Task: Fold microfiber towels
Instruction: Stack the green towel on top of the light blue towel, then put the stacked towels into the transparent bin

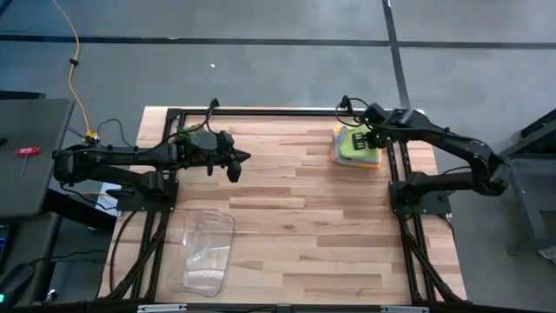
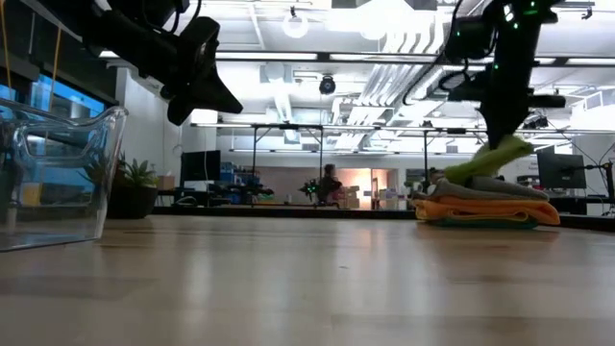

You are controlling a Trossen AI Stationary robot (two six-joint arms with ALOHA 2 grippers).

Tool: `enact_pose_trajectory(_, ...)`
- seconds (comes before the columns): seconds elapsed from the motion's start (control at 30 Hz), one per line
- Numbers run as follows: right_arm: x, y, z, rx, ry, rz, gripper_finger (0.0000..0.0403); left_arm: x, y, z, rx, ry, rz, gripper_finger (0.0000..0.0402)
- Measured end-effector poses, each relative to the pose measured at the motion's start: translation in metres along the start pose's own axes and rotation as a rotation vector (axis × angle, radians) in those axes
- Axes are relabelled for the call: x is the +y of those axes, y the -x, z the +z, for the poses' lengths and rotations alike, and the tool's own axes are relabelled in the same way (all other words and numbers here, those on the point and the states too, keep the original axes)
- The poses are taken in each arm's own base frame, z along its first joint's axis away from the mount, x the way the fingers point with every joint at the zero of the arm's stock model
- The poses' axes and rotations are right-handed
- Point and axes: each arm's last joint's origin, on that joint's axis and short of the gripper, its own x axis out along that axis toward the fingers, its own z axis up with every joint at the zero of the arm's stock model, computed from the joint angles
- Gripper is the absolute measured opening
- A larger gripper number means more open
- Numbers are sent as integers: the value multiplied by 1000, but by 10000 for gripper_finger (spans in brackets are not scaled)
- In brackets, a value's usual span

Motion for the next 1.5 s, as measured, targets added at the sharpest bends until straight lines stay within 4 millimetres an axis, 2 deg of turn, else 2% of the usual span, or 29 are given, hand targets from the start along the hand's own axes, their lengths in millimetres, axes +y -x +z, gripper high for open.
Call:
enact_pose_trajectory(0.17, -1, -18, -3, 7, -10, -2, 2, 0, 0, 0, 0, 2, 1, 0)
enact_pose_trajectory(0.33, -5, -24, -4, 4, -40, -45, 20, 0, 0, 0, 1, 19, 0, 0)
enact_pose_trajectory(0.47, -8, -25, -2, -6, -57, -65, 56, 0, 0, 0, 1, 19, 1, 0)
enact_pose_trajectory(0.6, -10, -26, 0, -13, -68, -76, 113, 0, 0, 0, 1, 19, 1, 0)
enact_pose_trajectory(0.8, -12, -10, 14, -64, -60, -65, 193, 0, 0, 0, 2, 18, 2, 0)
enact_pose_trajectory(0.97, -12, 6, 27, -122, -87, -41, 216, 0, 0, 0, 0, 21, 6, 0)
enact_pose_trajectory(1.2, -14, 7, 27, -83, -102, -14, 214, 0, 0, 0, -1, 29, 9, 0)
enact_pose_trajectory(1.3, -13, 3, 28, -64, -84, -14, 197, 1, 0, 0, -9, 29, 27, 0)
enact_pose_trajectory(1.4, -10, -8, 29, -26, -77, -25, 144, 1, 0, 0, -13, 29, 37, 0)
enact_pose_trajectory(1.5, -4, -26, 29, 32, -64, -24, 51, 1, 0, 0, -13, 29, 37, 0)
